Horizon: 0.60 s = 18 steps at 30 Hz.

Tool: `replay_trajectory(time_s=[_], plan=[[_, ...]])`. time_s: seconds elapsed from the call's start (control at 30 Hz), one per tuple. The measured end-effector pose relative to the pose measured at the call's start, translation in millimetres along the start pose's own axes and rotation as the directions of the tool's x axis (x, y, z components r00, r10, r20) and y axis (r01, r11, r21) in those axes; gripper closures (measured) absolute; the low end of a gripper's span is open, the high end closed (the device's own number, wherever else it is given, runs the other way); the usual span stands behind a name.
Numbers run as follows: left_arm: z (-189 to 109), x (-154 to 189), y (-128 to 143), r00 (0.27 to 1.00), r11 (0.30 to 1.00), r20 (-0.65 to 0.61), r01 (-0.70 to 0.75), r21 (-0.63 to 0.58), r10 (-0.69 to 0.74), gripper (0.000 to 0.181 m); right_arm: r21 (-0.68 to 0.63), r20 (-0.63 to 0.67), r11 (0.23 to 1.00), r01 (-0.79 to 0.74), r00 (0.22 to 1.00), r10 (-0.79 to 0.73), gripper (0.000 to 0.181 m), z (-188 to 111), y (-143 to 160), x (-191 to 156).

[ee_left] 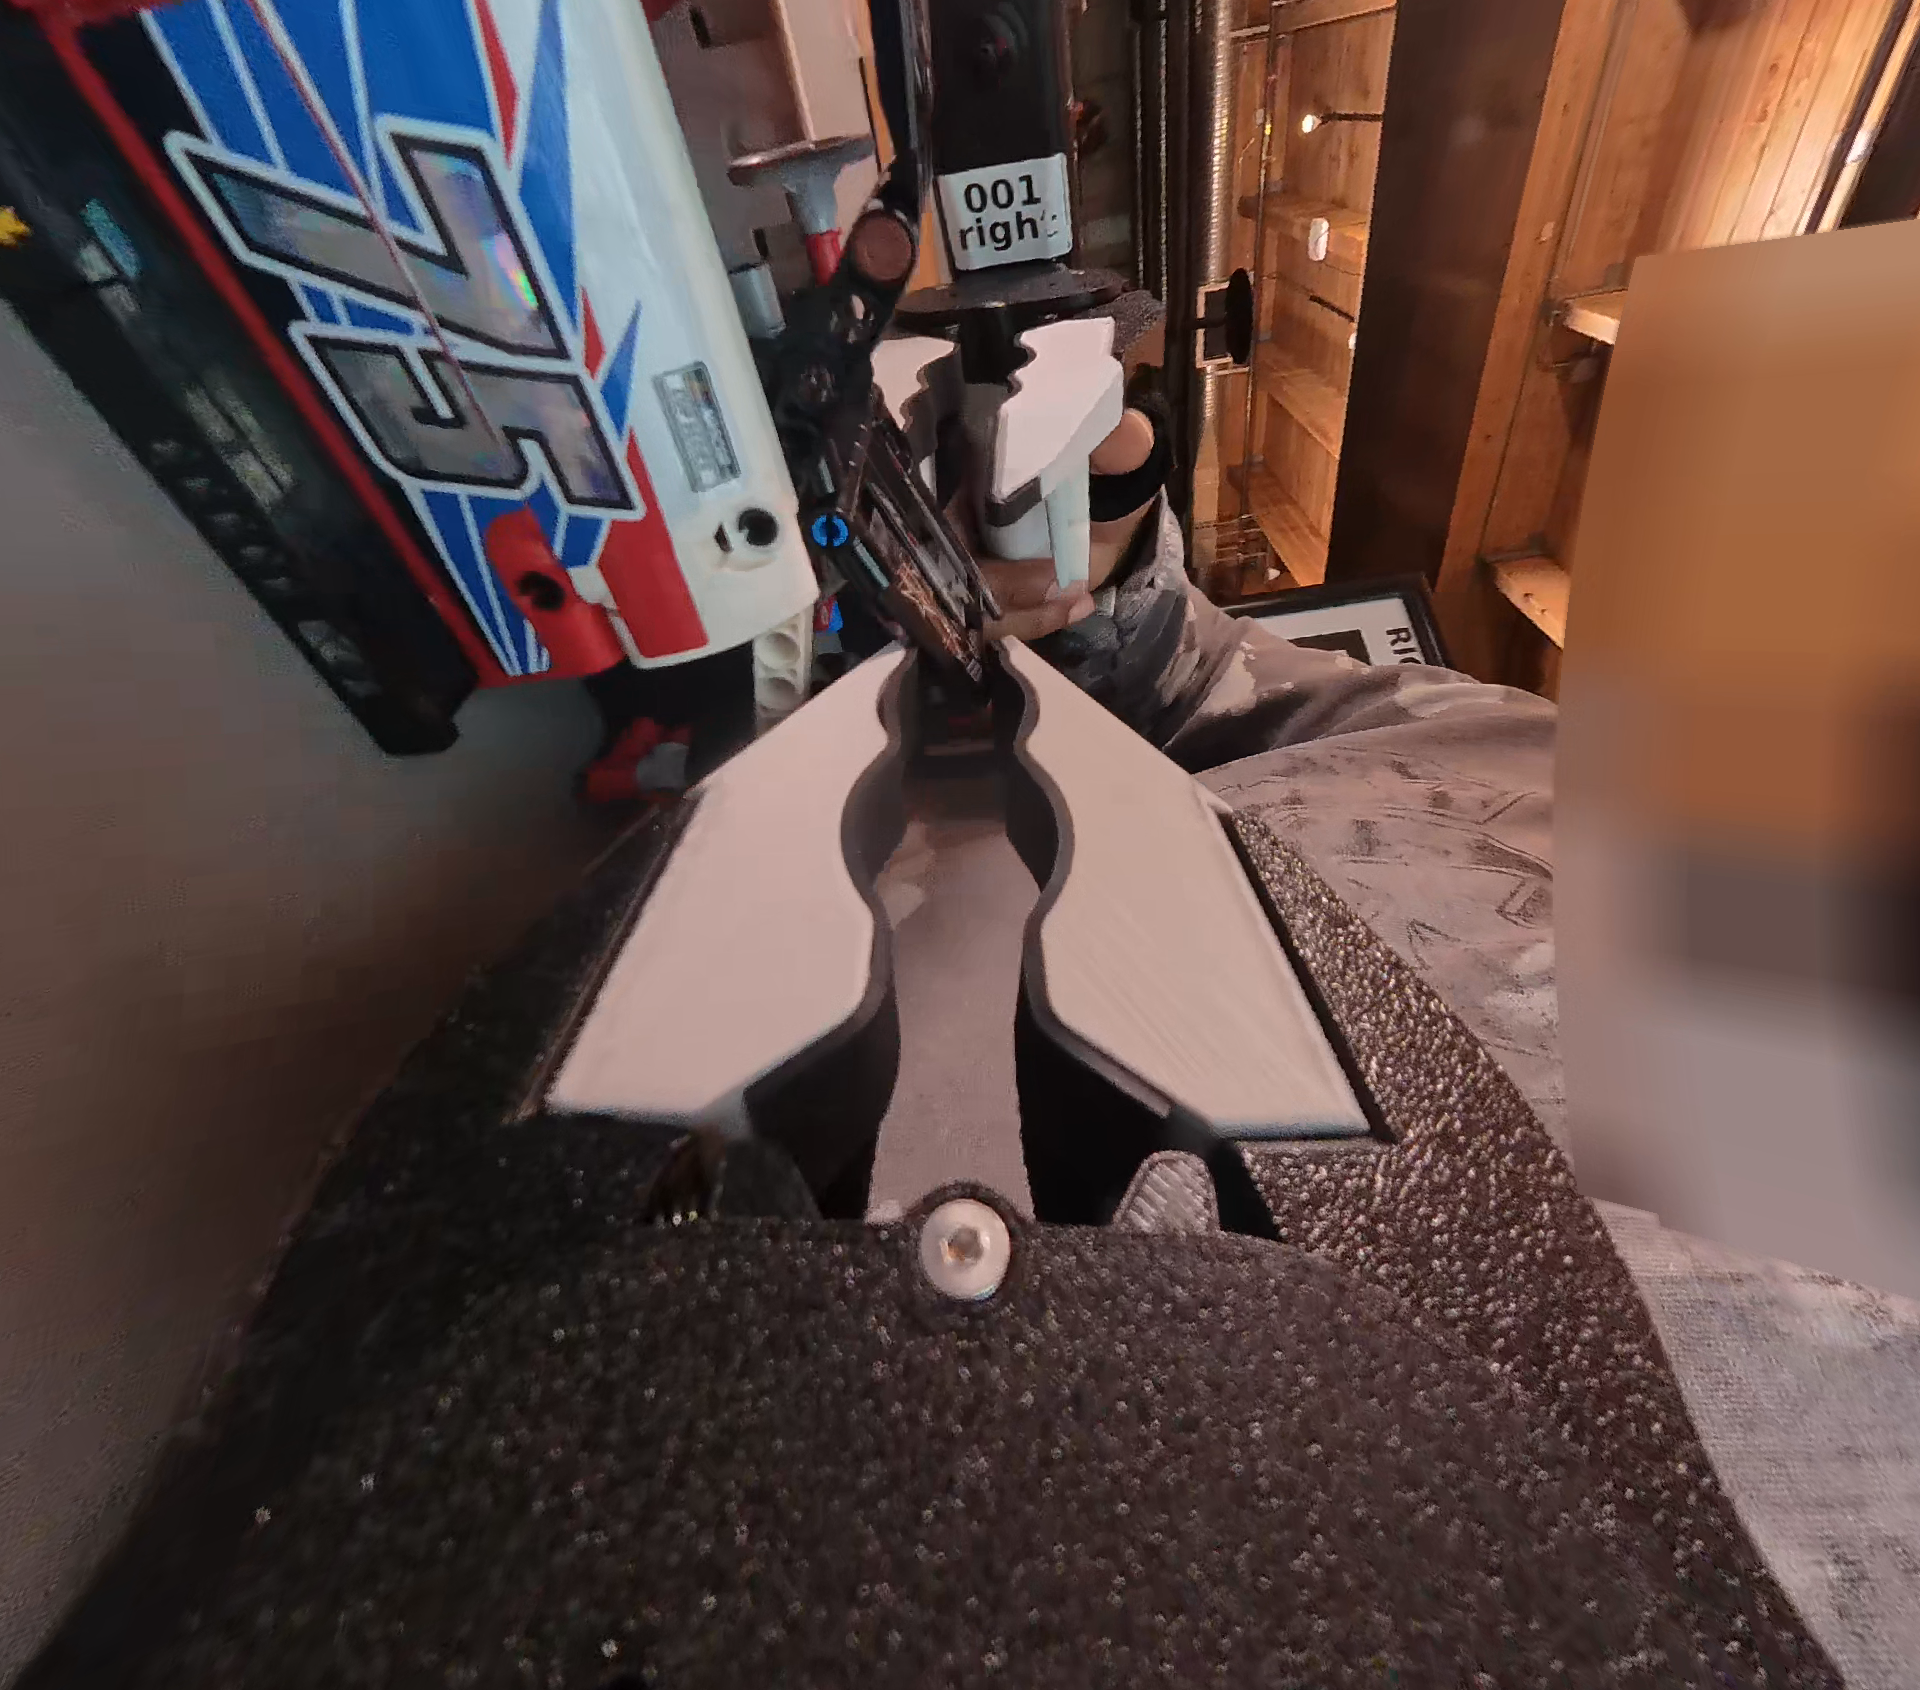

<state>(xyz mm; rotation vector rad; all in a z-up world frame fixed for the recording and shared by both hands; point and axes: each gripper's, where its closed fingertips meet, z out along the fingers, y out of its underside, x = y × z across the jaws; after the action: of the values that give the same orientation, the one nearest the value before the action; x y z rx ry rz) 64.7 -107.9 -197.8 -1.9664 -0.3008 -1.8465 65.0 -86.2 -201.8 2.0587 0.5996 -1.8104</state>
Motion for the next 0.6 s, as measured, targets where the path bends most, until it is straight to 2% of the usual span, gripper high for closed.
replay_trajectory(time_s=[0.2, 0.3, 0.5, 0.6], plan=[[-5, 2, 9, 0.999, 0.999, -0.023, -0.048, -0.021, 0.047, 0.171, 0.052, -0.012, 0.998, -0.038, 0.999, 0.039, 0.173, 5, 8, 4], [-10, 2, 12, 0.999, 0.997, -0.031, -0.046, -0.057, 0.044, 0.171, 0.057, -0.009, 0.997, -0.049, 0.999, 0.05, 0.173, 10, 10, 3], [-12, 6, 11, 0.995, 0.994, -0.079, 0.047, -0.095, -0.055, 0.17, 0.079, 0.038, 0.994, -0.07, 0.997, 0.067, 0.172, 13, 10, 1], [-13, 4, 11, 0.999, 0.993, -0.042, -0.008, -0.122, 0.003, 0.17, 0.081, 0.063, 0.994, -0.078, 0.995, 0.072, 0.167, 13, 8, -2]])
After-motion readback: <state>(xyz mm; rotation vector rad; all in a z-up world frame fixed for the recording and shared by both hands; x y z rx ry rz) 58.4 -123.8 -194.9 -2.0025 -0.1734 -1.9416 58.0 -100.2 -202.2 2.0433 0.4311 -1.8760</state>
